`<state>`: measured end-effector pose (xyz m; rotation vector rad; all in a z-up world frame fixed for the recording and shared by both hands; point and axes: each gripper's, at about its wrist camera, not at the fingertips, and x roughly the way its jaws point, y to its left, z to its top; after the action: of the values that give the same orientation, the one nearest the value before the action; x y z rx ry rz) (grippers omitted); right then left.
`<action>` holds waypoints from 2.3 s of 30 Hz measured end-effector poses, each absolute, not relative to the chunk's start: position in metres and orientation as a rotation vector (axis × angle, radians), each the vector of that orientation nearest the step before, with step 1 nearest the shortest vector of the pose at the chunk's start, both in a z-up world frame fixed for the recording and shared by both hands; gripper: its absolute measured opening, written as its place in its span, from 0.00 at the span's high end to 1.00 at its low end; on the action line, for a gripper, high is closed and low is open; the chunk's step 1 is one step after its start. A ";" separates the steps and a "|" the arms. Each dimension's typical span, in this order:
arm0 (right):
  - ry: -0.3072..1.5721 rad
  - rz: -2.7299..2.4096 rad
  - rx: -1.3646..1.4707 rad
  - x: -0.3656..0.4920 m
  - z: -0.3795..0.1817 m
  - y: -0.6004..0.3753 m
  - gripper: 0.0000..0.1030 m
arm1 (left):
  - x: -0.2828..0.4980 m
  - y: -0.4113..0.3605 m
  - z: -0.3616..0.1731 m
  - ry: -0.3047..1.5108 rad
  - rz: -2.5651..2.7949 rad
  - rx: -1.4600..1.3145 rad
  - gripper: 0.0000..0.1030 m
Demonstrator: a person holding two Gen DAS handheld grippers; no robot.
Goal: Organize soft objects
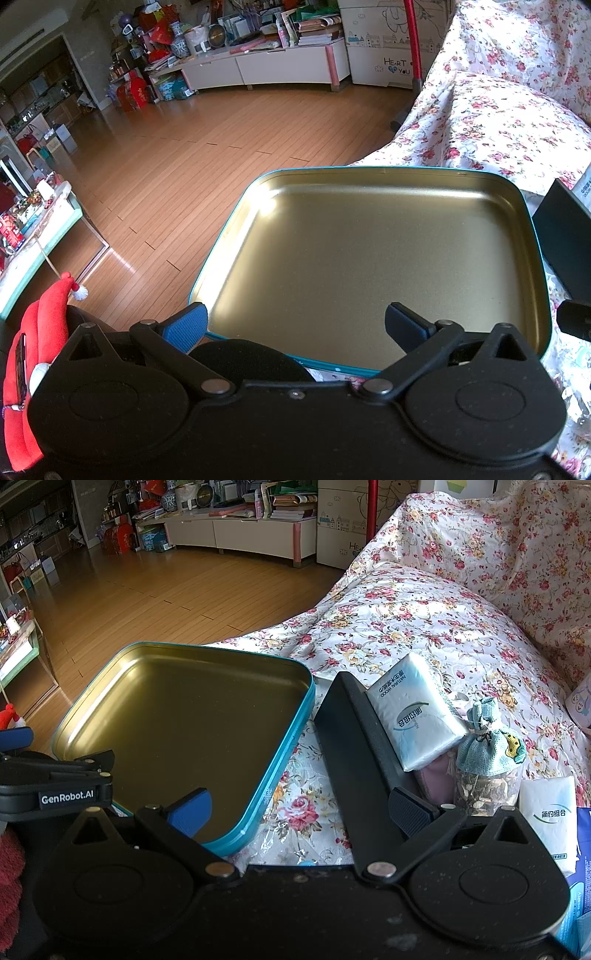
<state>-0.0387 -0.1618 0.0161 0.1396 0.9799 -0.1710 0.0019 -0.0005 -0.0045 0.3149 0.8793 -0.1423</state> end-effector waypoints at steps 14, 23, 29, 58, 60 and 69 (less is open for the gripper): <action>0.980 -0.171 0.139 -0.039 0.017 -0.162 0.00 | 0.002 0.000 -0.004 0.880 -0.141 0.314 0.04; 0.980 -0.169 0.138 -0.039 0.017 -0.161 0.00 | 0.003 0.000 -0.005 0.881 -0.140 0.312 0.04; 0.979 -0.168 0.130 -0.039 0.017 -0.160 0.00 | 0.002 0.001 -0.004 0.880 -0.141 0.311 0.04; 0.786 -0.443 0.132 -0.121 0.055 -0.174 0.02 | -0.013 0.024 0.020 0.792 -0.289 0.203 0.11; 0.768 -0.486 0.147 -0.132 0.065 -0.181 0.04 | -0.016 0.023 0.021 0.788 -0.315 0.208 0.11; 0.704 -0.669 0.298 -0.194 0.102 -0.240 0.04 | -0.038 0.005 0.032 0.805 -0.466 0.213 0.11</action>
<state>-0.1941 -0.2401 0.1019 0.2981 0.7043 -0.6692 -0.0376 0.0050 0.0324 0.2131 0.8048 -0.4656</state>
